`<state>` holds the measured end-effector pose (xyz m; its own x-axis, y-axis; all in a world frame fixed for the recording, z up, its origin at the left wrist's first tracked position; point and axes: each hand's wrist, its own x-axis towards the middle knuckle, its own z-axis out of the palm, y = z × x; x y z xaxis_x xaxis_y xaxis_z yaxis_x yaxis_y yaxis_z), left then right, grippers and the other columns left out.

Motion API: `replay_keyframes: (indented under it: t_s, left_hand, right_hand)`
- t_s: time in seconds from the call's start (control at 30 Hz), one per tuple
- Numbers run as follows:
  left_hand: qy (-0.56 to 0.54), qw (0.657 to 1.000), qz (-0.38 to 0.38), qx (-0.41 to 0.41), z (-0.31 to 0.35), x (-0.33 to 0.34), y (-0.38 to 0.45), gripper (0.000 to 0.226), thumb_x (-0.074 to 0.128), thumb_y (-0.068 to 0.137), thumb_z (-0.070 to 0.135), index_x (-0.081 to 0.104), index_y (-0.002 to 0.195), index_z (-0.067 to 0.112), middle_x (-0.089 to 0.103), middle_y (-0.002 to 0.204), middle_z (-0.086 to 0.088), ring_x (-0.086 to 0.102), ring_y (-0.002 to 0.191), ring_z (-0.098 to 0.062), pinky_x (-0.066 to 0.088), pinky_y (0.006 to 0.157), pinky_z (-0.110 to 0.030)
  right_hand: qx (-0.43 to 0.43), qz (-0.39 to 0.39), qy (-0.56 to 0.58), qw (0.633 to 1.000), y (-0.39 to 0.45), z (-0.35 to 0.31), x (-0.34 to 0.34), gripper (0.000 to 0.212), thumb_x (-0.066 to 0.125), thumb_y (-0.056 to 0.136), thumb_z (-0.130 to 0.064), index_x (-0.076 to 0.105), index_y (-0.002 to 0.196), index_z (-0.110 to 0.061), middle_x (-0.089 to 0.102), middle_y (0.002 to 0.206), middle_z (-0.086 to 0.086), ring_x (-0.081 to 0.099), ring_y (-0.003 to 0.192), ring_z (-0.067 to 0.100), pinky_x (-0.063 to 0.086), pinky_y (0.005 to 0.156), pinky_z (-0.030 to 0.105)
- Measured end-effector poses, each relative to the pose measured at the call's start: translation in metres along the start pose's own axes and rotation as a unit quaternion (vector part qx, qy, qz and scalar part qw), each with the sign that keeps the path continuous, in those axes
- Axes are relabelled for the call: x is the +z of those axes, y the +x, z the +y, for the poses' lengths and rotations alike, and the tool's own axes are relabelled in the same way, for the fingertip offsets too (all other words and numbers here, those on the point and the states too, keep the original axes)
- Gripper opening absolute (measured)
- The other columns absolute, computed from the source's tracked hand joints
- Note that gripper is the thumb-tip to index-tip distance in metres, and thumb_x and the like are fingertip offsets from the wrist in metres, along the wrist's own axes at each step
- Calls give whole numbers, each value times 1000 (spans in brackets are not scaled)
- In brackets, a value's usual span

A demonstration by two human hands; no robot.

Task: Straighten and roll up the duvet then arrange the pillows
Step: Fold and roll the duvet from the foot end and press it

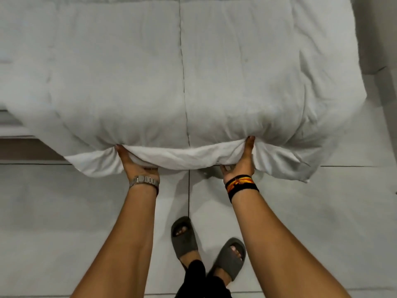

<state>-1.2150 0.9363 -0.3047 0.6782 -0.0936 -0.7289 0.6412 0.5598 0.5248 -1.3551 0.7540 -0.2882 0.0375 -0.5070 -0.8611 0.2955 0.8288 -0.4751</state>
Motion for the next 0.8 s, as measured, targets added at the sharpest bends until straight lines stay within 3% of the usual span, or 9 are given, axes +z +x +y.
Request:
replay_keyframes:
  t_s: [0.07, 0.17, 0.33, 0.4, 0.43, 0.53, 0.6, 0.67, 0.8]
  left_hand:
    - [-14, 999, 30, -15, 8, 1, -6, 74, 53, 91, 78, 52, 148, 32, 63, 141, 2, 59, 132, -23, 51, 98, -40]
    - [-7, 999, 20, -36, 19, 2, -11, 72, 54, 93, 73, 53, 149, 28, 64, 135, 0, 65, 117, -24, 52, 95, -40]
    - [17, 997, 2, -79, 28, -27, -44, 55, 71, 84, 66, 75, 121, 25, 77, 121, -9, 75, 107, -32, 60, 93, -50]
    - [20, 993, 7, -119, 35, -39, -76, 57, 72, 84, 63, 75, 126, 25, 76, 123, -9, 75, 110, -33, 57, 96, -50]
    - [9, 992, 18, -125, 40, -44, -94, 53, 71, 88, 58, 75, 128, 23, 77, 122, -9, 76, 107, -32, 59, 91, -48]
    - [-11, 993, 82, -85, 72, -37, -162, 48, 67, 95, 40, 67, 140, 22, 78, 120, -5, 78, 97, -25, 65, 74, -41]
    - [-3, 995, 90, -46, 101, -16, -207, 49, 65, 98, 36, 62, 146, 23, 73, 131, -5, 72, 110, -25, 61, 86, -43]
    - [0, 996, 86, -12, 136, 19, -250, 49, 65, 99, 35, 60, 147, 22, 71, 132, -5, 67, 120, -28, 56, 95, -47]
    - [-19, 994, 96, 38, 195, 104, -286, 54, 76, 91, 33, 62, 141, 19, 70, 133, -7, 70, 116, -30, 62, 62, -37]
  right_hand:
    - [28, -48, 32, 998, -9, -6, 5, 79, 87, 76, -56, 59, 141, -20, 68, 138, 9, 67, 123, 34, 54, 106, 57]
    - [65, -63, 34, 995, -18, -17, 6, 81, 89, 76, -53, 59, 144, -22, 69, 138, 10, 66, 125, 38, 50, 109, 61]
    - [35, -13, -30, 999, -46, -20, -33, 77, 93, 72, -42, 63, 139, -20, 74, 130, 12, 71, 117, 38, 55, 100, 64]
    - [16, 3, -40, 999, -71, -24, -55, 84, 93, 72, -38, 58, 146, -17, 70, 137, 12, 69, 120, 35, 56, 102, 58]
    - [17, 23, -45, 999, -86, -27, -65, 87, 93, 73, -35, 55, 149, -16, 68, 139, 11, 69, 120, 34, 56, 103, 57]
    - [-1, 93, -56, 994, -152, -58, -68, 103, 97, 72, -26, 41, 158, -15, 60, 146, 8, 65, 121, 31, 55, 104, 57]
    - [-50, 122, -85, 988, -203, -85, -52, 106, 97, 73, -21, 37, 160, -9, 50, 158, 13, 60, 125, 27, 51, 107, 46]
    - [-114, 119, -104, 981, -252, -114, -29, 95, 93, 77, -13, 40, 156, -4, 53, 155, 15, 60, 121, 25, 46, 100, 34]
    - [-155, 92, -116, 977, -315, -163, 35, 102, 87, 81, -18, 24, 159, -5, 46, 156, 20, 55, 134, 38, 46, 112, 44]
